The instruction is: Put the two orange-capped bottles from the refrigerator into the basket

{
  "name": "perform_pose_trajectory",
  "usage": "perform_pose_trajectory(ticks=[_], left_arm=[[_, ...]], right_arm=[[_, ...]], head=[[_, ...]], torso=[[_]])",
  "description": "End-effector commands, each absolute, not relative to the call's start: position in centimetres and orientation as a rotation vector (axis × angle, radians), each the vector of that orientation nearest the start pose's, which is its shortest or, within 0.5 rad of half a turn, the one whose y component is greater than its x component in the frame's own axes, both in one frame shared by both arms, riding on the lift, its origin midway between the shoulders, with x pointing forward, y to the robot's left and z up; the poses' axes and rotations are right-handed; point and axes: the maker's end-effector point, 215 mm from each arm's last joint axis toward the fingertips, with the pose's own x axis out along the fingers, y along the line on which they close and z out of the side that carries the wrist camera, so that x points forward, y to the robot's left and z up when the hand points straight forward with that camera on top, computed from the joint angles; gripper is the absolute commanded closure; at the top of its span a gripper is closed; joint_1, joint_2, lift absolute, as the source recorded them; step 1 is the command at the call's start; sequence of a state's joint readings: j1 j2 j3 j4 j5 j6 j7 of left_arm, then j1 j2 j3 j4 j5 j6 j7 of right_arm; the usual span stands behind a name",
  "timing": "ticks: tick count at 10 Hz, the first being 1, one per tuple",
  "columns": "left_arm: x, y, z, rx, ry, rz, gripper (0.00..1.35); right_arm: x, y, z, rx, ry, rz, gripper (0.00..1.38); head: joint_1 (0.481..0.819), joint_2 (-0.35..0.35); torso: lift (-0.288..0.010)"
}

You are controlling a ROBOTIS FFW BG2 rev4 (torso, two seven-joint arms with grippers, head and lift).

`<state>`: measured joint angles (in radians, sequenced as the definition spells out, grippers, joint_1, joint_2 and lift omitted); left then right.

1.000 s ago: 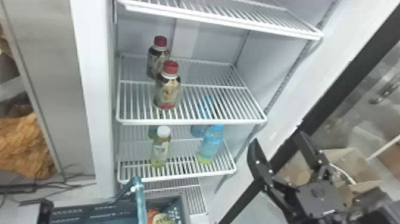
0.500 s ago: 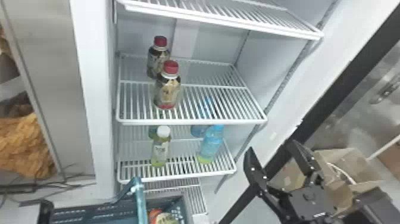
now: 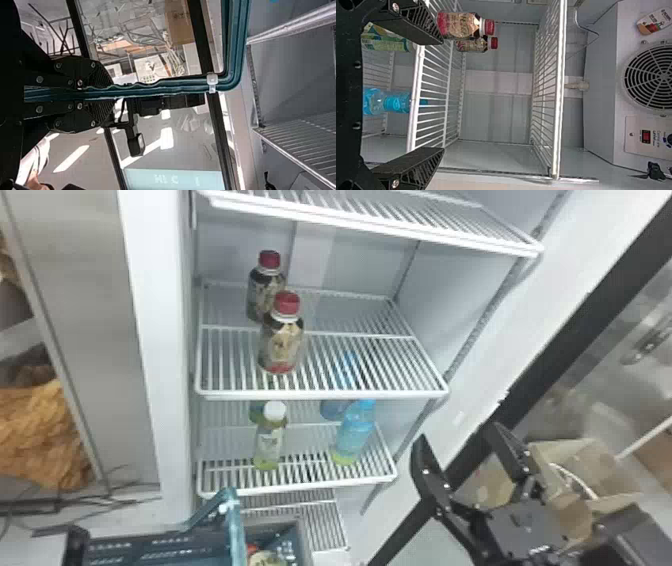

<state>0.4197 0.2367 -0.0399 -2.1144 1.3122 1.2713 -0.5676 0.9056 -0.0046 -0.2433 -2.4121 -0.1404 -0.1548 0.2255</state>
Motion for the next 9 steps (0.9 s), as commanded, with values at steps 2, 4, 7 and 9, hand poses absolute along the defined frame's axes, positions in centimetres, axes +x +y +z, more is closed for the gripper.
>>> perform_pose_trajectory(ticks=[2, 4, 7, 9], left_arm=[[20.85, -2.62, -29.94, -1.174, 0.888, -1.337, 1.20], [20.85, -2.62, -29.94, -1.174, 0.888, -1.337, 1.20], [20.79, -2.68, -29.93, -1.175, 0.889, -1.339, 1.20], [20.78, -2.69, -29.87, -1.177, 0.889, -1.340, 1.20]], right_arm=[[33.53, -28.26, -23.89, -0.076, -0.098, 0.073, 0.10], [33.51, -28.28, -23.88, -0.076, -0.100, 0.073, 0.10], [33.53, -28.27, -23.68, -0.076, -0.115, 0.072, 0.10], [33.50, -28.25, -23.39, -0.078, -0.125, 0.072, 0.10]], head=[[0.695, -0.350], [0.695, -0.350], [0.695, -0.350], [0.695, -0.350]], torso=[[-0.040], [-0.040], [-0.040], [-0.040]])
